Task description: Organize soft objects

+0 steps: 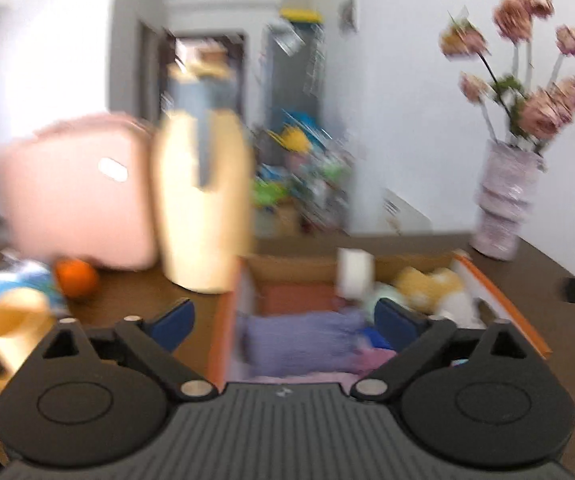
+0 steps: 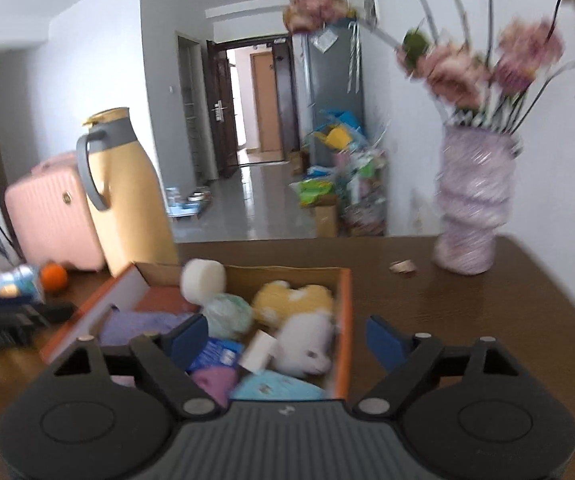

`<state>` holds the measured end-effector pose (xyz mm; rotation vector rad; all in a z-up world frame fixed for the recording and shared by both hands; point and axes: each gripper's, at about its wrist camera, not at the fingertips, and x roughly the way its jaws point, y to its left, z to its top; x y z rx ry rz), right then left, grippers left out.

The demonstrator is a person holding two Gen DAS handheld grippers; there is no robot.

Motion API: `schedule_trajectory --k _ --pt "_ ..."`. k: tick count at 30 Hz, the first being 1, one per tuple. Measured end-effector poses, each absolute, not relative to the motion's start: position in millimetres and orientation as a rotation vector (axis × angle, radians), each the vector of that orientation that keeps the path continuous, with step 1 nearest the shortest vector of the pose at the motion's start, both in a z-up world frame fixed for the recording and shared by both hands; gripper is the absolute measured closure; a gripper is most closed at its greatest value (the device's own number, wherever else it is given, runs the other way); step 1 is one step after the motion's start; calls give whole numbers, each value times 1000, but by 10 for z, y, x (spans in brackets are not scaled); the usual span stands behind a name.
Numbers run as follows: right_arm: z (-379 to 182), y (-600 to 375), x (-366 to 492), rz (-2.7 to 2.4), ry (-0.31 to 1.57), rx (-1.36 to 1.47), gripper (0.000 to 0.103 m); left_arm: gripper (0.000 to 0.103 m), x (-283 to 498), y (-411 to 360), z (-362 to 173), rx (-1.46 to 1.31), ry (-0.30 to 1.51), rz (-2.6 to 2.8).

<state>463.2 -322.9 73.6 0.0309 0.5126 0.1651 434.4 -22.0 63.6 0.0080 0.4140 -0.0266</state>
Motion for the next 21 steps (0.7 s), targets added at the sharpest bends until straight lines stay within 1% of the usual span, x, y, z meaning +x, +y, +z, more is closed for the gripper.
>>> schedule_trajectory --k 4,6,15,21 --pt "794 -3244 4177 119 421 -3 7 3 4002 -82 704 31 344 13" --pt "808 -3227 3991 117 376 6 7 3 3859 -66 737 40 322 12" --pt "912 -3021 3566 129 324 -15 7 1 3389 -79 843 40 272 -26" --pt "961 -2931 3255 135 282 -11 7 0 2991 -29 757 19 252 -35"
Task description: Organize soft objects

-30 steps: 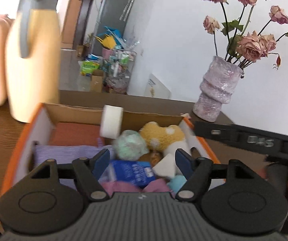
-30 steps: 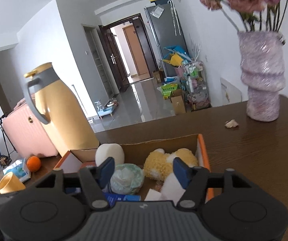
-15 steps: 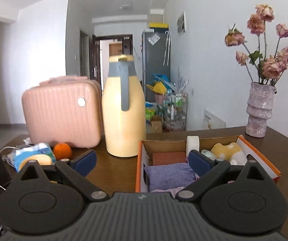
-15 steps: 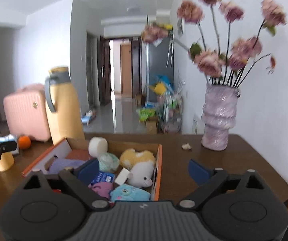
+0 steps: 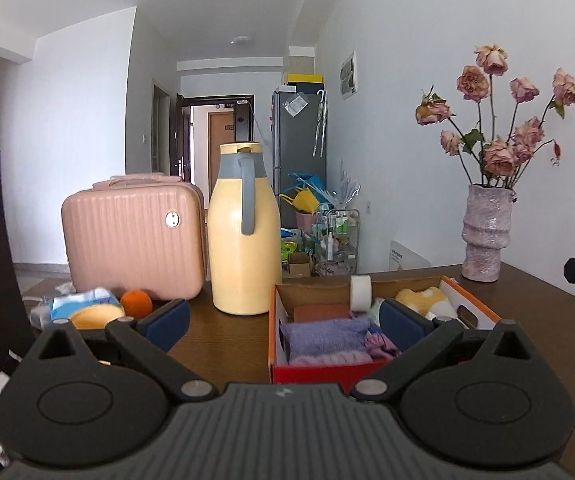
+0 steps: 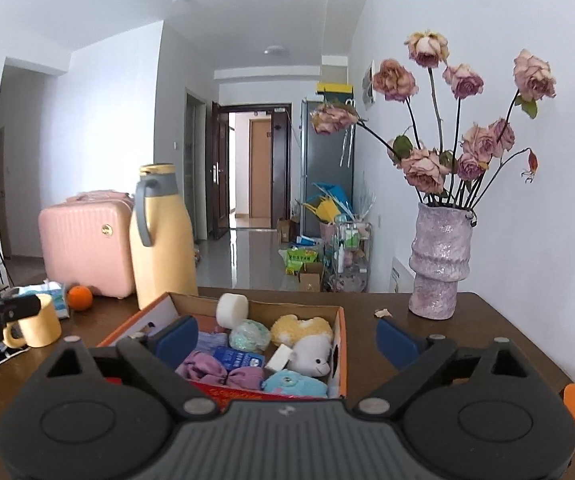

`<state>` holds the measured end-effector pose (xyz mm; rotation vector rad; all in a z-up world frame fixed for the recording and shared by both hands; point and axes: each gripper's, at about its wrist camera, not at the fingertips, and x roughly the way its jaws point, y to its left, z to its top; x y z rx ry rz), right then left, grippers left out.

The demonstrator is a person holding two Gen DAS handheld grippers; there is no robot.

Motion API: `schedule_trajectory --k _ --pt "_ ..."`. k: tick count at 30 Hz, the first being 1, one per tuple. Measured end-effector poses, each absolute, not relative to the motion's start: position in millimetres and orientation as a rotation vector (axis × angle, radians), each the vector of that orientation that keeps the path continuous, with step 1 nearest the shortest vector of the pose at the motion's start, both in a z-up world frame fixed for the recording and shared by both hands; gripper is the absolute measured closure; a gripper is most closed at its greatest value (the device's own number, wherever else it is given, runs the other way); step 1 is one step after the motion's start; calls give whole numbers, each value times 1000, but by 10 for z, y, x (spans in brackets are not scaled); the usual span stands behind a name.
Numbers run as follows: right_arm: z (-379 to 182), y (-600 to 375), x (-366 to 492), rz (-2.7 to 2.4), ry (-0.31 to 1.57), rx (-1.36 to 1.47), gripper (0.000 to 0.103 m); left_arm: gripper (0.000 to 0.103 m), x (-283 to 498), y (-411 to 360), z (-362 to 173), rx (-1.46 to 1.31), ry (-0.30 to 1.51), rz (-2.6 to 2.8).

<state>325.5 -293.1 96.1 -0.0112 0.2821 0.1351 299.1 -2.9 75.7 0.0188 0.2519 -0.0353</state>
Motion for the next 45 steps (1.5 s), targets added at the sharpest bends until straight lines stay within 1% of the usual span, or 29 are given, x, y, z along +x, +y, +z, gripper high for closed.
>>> schedule_trajectory --k 4,10,13,17,22,24,25,28,34,45 --pt "855 -2849 2965 148 270 -14 7 0 2689 -16 609 32 268 -41" --pt "587 -2695 2362 168 279 -40 7 0 1958 57 433 56 256 -74" --pt "412 -2634 1984 199 306 -42 7 0 1546 119 342 35 257 -86" --pt "210 -2585 1427 233 346 -38 7 0 1053 212 222 18 302 -106" --pt "21 -2569 705 202 390 12 7 0 429 346 127 38 290 -33" --pt "-11 -2529 406 192 391 19 5 0 232 409 111 35 308 -41" --pt "-1 -2503 329 204 380 6 2 0 168 422 105 47 315 -48" --pt "95 -2394 223 195 341 -76 1 0 53 433 119 86 300 -37" --pt "108 -2473 242 202 352 -15 1 0 137 433 200 37 304 -23" --pt "112 -2509 329 194 350 32 1 0 142 368 168 65 299 -46"
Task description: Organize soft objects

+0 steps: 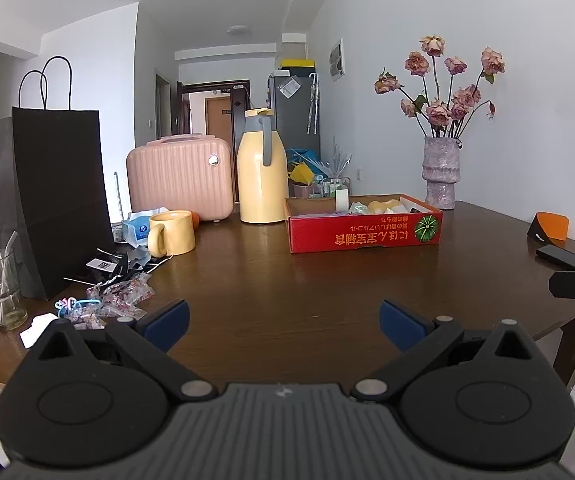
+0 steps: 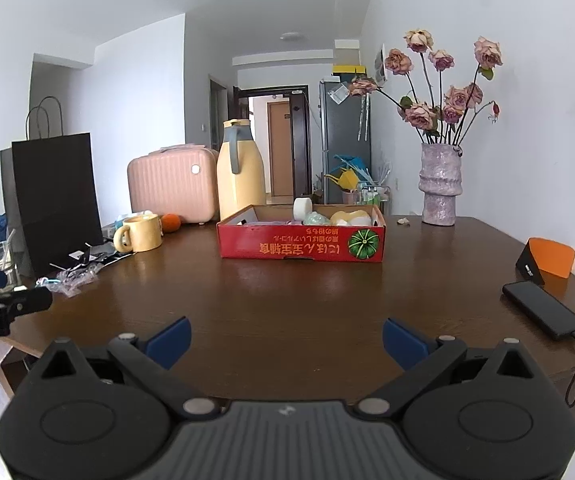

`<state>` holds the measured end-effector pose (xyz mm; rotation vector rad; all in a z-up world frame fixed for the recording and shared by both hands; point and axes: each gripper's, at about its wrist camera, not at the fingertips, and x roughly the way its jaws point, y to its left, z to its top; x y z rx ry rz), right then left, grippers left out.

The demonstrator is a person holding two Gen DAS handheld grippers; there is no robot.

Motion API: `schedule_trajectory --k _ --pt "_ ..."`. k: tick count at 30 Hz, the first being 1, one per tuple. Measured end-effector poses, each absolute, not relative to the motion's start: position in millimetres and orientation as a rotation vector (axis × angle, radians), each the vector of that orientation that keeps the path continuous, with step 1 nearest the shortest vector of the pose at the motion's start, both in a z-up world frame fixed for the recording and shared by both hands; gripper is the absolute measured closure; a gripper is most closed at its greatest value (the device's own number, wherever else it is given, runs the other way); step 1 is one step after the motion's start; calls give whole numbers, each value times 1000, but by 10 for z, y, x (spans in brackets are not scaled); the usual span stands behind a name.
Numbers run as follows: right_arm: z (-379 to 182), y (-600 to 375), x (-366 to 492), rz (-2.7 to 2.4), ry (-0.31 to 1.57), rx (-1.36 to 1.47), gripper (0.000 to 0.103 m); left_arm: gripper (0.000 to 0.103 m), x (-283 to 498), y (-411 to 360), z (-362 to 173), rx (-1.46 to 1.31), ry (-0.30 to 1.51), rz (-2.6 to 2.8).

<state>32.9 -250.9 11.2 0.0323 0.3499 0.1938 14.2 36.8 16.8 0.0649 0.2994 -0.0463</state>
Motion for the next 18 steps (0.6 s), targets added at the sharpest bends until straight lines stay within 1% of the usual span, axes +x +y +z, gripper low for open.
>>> schedule_trajectory --k 18 --pt "53 -2471 350 208 358 41 1 0 177 414 149 54 304 -28"
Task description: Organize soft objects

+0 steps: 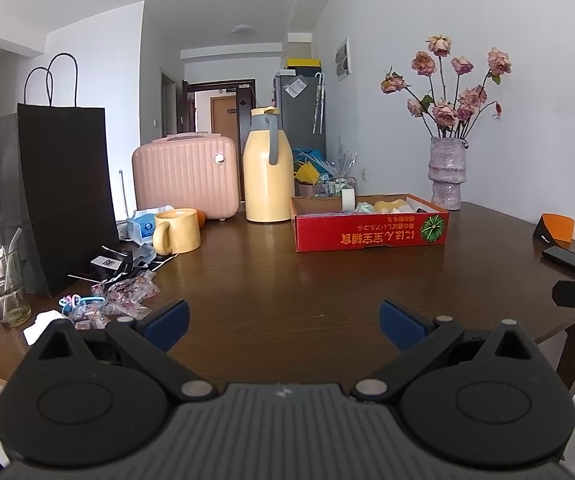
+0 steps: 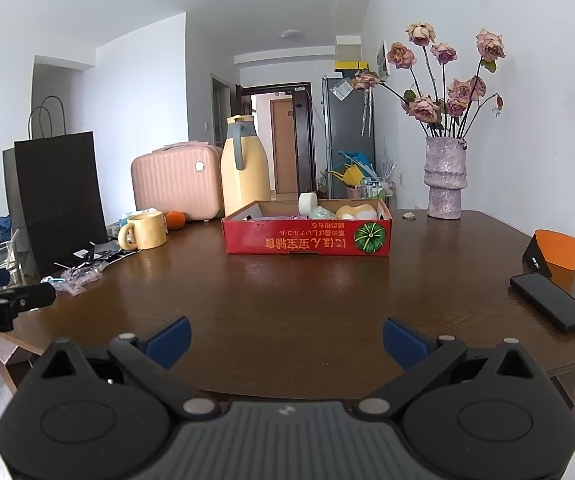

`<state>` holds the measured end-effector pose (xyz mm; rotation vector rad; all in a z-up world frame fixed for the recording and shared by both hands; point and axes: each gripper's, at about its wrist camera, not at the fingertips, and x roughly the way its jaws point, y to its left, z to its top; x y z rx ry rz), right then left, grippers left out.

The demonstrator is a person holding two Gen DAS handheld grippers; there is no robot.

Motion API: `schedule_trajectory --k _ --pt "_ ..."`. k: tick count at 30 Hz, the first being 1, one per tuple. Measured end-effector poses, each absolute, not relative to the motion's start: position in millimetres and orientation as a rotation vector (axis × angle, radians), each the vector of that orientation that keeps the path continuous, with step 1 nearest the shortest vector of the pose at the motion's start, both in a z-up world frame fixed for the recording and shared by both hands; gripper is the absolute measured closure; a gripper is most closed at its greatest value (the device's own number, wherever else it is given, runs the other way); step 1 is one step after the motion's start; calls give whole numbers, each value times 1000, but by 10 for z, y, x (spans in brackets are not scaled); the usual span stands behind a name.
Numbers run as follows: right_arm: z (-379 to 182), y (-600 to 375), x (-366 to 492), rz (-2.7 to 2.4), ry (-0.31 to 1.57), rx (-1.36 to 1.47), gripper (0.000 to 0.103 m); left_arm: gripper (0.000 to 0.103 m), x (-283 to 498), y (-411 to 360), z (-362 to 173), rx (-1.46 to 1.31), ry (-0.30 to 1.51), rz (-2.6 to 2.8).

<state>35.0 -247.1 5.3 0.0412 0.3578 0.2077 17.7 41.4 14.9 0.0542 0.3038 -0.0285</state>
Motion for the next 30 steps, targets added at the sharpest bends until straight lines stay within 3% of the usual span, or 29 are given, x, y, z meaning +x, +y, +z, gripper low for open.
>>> schedule_trajectory --k 30 --pt "21 -2525 379 191 371 66 1 0 156 381 142 64 301 -34"
